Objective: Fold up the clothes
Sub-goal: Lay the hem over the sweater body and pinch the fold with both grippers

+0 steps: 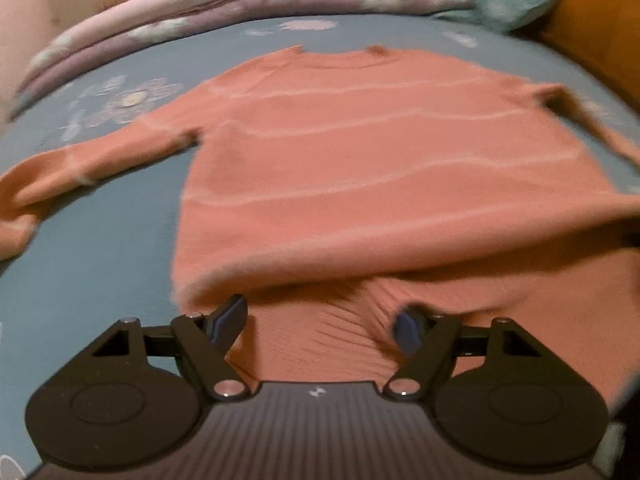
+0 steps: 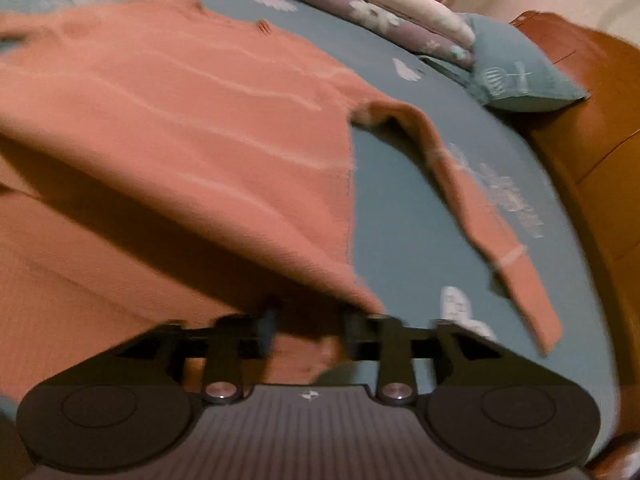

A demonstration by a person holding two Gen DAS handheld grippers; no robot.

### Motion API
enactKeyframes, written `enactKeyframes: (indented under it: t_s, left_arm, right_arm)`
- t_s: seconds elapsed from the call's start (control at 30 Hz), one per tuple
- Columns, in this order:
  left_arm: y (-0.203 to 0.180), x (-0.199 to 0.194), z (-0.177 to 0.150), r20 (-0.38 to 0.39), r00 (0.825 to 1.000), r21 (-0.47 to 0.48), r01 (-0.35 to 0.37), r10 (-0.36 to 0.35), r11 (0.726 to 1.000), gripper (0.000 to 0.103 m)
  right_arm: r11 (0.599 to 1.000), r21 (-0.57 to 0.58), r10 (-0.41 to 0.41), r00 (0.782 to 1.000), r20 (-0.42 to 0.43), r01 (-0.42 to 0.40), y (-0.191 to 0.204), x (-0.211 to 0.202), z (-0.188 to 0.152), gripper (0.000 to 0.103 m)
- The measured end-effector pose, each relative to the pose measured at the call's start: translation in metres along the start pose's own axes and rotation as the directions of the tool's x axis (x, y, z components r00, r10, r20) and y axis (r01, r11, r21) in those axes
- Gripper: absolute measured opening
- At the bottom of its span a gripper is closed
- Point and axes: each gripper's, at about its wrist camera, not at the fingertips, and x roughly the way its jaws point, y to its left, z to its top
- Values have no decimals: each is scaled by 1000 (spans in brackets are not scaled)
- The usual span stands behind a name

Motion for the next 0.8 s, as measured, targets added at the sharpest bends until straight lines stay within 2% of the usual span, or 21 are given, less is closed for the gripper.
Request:
enactKeyframes:
  t_s: [0.03, 0.07, 0.1, 0.17, 0.23, 0.27, 0.33, 0.37, 0.4, 0.47, 0.53, 0.57, 0.6, 0.67, 0.73, 0.8]
  left_arm:
    - [-1, -10, -3, 4, 998, 6, 55, -55, 998, 76]
    - [-2, -17, -6, 4, 993, 9, 117, -117, 993, 76]
    - [-5, -21, -9, 2, 981, 13, 193, -193, 981, 76]
    - [-10, -26, -17, -7, 943, 15, 333, -333, 943, 78]
    - [-14, -13, -21, -35, 914, -33, 403, -404, 914, 78]
    - [-13, -4, -23, -40, 910, -72, 408, -412, 910, 77]
    - [-9, 8, -24, 0, 915, -127, 400, -403, 908, 76]
    - [-7, 11, -25, 30, 917, -144, 397, -397, 906, 79]
    - [-6, 12, -23, 61, 926, -152, 378, -373, 913, 78]
    - [-5, 15, -19, 117, 957, -138, 281, -266, 950, 79]
    - [-8, 20, -16, 142, 981, -71, 142, -131, 987, 79]
    - [-10, 23, -14, 146, 987, -16, 75, -71, 997, 79]
    - [-11, 25, -13, 152, 988, 23, 38, -41, 999, 79]
    - [-14, 21, -9, 144, 990, 101, -13, -1, 995, 79]
    - [-18, 15, -7, 92, 996, 193, -20, 2, 981, 79]
    - [-17, 15, -8, 21, 1000, 242, -13, 8, 970, 79]
  right_arm:
    - [1000, 7, 28, 999, 19, -29, 1, -5, 0, 61]
    - [999, 10, 52, 998, 34, -53, 2, -10, 1, 61]
    - [997, 14, 78, 996, 47, -79, 3, -13, 2, 61]
    - [990, 26, 134, 989, 62, -135, 6, -15, 4, 62]
    - [987, 54, 145, 988, 52, -148, 8, -11, 6, 62]
    - [988, 61, 140, 989, 47, -143, 9, -9, 7, 62]
    - [987, 78, 139, 989, 45, -142, 9, -9, 7, 62]
    - [985, 90, 144, 988, 49, -148, 7, -10, 7, 63]
    - [983, 100, 149, 988, 51, -153, 5, -10, 6, 64]
    - [981, 118, 151, 987, 52, -156, 0, -7, 4, 64]
    - [979, 126, 154, 987, 49, -159, -3, -3, 2, 64]
    - [981, 125, 145, 988, 51, -151, -4, -1, 2, 64]
    - [984, 115, 132, 990, 57, -138, -3, -1, 1, 64]
    - [992, 69, 102, 993, 66, -107, 1, 0, 0, 64]
    - [996, 20, 80, 994, 72, -82, 6, 2, 0, 64]
    - [995, 19, 95, 993, 76, -96, 8, 6, 2, 64]
